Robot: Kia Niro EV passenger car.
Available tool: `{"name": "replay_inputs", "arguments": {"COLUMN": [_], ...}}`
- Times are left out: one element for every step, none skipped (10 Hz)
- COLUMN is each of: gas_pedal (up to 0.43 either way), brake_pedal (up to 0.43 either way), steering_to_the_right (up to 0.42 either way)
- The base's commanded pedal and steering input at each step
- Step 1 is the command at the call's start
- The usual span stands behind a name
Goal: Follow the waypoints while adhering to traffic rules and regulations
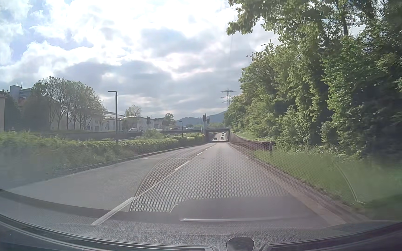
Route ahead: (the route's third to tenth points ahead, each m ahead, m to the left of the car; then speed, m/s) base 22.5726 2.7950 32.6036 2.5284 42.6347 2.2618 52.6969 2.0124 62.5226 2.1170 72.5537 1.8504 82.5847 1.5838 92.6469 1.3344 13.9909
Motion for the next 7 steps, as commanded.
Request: {"name": "replay_inputs", "arguments": {"gas_pedal": [0.098, 0.087, 0.087, 0.079, 0.067, 0.067, 0.067], "brake_pedal": [0.0, 0.0, 0.0, 0.0, 0.0, 0.0, 0.0], "steering_to_the_right": [0.0, 0.0, 0.0, 0.0, 0.0, 0.0, 0.001]}}
